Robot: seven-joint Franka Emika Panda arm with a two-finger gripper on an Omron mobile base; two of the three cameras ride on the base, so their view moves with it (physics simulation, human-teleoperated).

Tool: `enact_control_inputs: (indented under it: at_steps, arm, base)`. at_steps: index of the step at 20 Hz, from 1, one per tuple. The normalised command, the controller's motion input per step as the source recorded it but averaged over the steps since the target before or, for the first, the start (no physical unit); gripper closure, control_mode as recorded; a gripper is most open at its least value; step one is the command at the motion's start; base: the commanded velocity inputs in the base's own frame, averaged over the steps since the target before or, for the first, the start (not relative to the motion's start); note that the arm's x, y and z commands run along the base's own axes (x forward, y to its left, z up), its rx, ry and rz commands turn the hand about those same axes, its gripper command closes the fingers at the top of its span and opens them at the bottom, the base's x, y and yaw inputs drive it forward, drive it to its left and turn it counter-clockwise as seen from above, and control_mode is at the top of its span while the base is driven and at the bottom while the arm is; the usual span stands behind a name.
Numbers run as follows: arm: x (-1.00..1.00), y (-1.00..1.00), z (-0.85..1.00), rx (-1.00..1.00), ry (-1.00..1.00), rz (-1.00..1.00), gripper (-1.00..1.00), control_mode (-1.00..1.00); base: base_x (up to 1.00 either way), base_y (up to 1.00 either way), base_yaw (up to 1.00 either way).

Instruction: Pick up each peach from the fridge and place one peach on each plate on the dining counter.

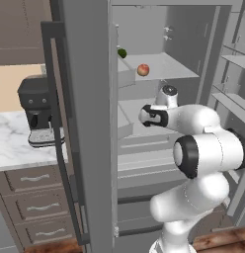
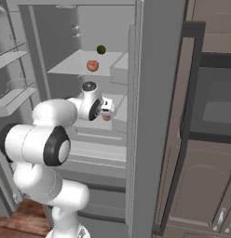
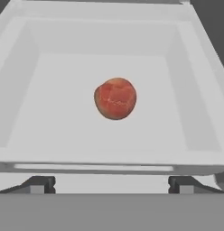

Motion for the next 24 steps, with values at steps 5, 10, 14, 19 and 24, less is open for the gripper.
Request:
enact_control_inputs:
  at_steps: [5,10,14,19,24]
  arm:
    - [0.71,0.00,-0.32,0.00,0.00,0.00,-1.00,-1.00]
    - [0.66,0.00,-0.36,0.00,0.00,0.00,-1.00,-1.00]
    - [0.61,0.00,-0.29,0.00,0.00,0.00,-1.00,-1.00]
    - [0.52,-0.01,-0.04,0.00,0.00,0.01,-1.00,-1.00]
    - [-0.13,-0.06,-0.01,0.00,0.12,0.00,-1.00,-1.00]
  base:
    - [0.00,0.00,0.00]
    - [0.00,0.00,0.00]
    - [0.00,0.00,0.00]
    - [0.00,0.00,0.00]
    - [0.00,0.00,0.00]
